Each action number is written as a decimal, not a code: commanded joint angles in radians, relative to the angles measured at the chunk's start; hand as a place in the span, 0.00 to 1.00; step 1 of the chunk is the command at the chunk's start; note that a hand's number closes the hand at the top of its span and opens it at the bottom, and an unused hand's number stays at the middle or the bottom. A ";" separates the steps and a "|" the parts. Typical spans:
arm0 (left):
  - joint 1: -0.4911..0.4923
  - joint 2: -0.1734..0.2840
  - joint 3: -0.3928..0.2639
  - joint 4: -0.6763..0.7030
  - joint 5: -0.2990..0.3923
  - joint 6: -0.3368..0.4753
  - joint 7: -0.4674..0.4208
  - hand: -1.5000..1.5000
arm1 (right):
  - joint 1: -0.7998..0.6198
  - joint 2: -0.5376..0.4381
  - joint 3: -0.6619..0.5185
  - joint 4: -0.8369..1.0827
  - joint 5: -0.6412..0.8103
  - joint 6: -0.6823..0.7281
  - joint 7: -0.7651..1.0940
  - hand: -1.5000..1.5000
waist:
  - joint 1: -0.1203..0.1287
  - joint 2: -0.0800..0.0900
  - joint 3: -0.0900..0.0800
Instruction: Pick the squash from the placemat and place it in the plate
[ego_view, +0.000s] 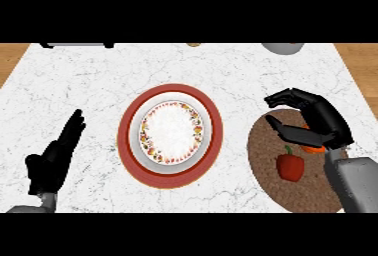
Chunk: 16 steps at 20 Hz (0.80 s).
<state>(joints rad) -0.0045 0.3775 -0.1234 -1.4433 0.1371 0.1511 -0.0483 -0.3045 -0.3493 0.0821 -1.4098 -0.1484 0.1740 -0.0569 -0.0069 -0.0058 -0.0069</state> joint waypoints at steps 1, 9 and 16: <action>-0.012 -0.033 0.020 0.098 0.036 -0.063 -0.111 0.50 | 0.108 0.041 -0.015 0.063 0.054 -0.006 -0.294 0.00 | 0.001 0.011 0.007; -0.026 -0.020 0.051 0.070 0.025 -0.092 -0.070 0.50 | 0.328 -0.040 -0.036 -0.058 0.198 -0.052 -0.524 0.00 | -0.001 0.003 0.007; -0.065 -0.045 0.060 0.092 0.020 -0.098 -0.059 0.50 | 0.289 -0.216 -0.155 -0.002 0.255 -0.023 -0.442 0.00 | 0.004 0.005 0.006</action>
<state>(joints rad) -0.0542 0.3284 -0.0735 -1.3462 0.1541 0.0606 -0.1268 -0.0159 -0.4820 -0.0466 -1.4063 0.0487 0.1517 -0.5564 -0.0051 -0.0013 -0.0003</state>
